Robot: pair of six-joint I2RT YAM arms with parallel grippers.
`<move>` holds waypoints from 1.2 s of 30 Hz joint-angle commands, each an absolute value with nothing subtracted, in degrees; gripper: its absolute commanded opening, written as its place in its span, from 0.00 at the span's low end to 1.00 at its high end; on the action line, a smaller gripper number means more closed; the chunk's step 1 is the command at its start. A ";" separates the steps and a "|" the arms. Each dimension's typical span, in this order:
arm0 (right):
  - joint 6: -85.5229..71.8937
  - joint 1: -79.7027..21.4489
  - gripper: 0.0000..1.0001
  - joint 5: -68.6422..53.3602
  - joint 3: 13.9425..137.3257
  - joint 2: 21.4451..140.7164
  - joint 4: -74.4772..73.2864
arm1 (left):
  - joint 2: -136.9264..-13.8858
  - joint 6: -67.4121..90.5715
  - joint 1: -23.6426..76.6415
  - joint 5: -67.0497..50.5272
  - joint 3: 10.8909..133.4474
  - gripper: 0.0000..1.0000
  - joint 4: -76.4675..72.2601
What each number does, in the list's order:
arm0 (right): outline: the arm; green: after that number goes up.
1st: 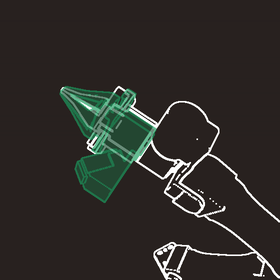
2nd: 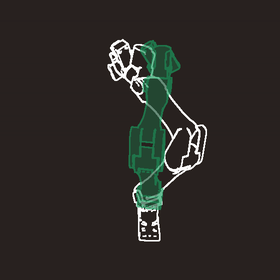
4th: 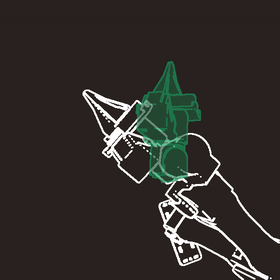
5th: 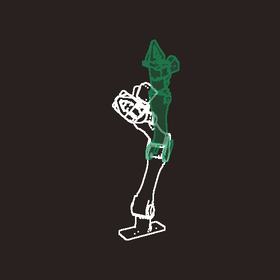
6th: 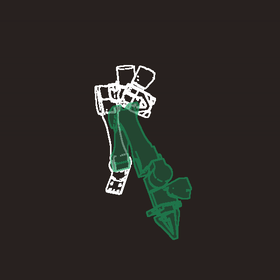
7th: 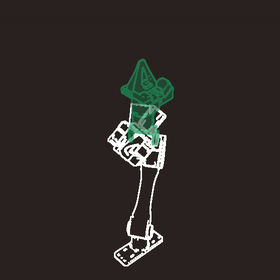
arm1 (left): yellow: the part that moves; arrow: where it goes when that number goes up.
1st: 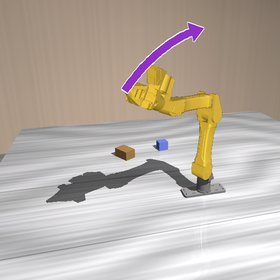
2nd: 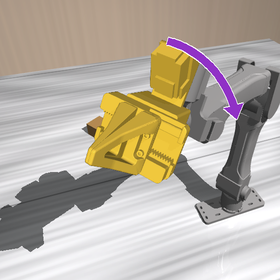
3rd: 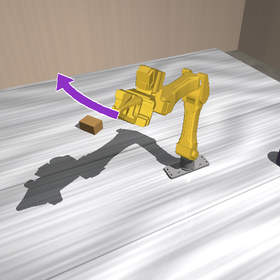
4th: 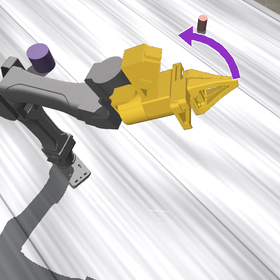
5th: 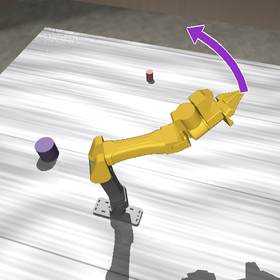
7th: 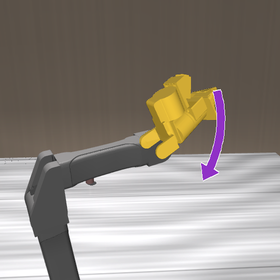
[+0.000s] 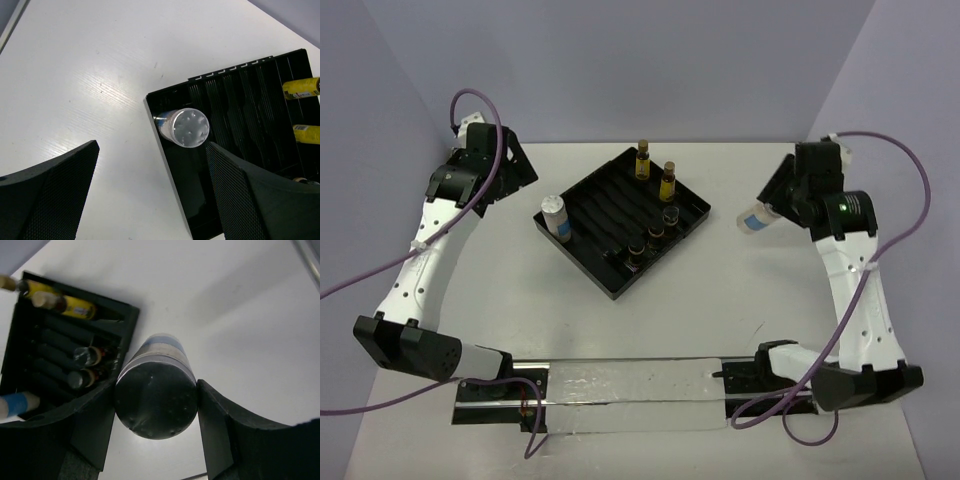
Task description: Organize the condiment bottles
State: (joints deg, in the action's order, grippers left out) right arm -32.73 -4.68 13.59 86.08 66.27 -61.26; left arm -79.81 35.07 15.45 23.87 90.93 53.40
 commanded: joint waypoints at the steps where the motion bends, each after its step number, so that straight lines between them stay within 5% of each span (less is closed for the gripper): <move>1: -32.34 -13.88 0.09 14.89 98.95 74.44 -56.77 | -78.07 34.59 12.28 20.92 90.20 0.96 53.63; 11: -28.85 -35.65 0.09 12.98 130.86 99.21 -60.45 | -76.43 35.96 8.60 20.76 87.82 0.96 53.61; 25: -27.43 -51.16 0.09 10.92 130.25 112.46 -54.40 | -73.98 36.32 7.29 18.57 87.00 0.96 53.17; 36: -30.50 -52.74 0.09 11.78 124.01 117.60 -48.43 | -69.79 39.11 7.29 13.45 82.71 0.96 50.10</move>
State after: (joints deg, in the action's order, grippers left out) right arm -28.87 -52.97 11.14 124.37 118.35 -55.96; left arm -71.11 38.18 7.70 15.07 83.11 52.95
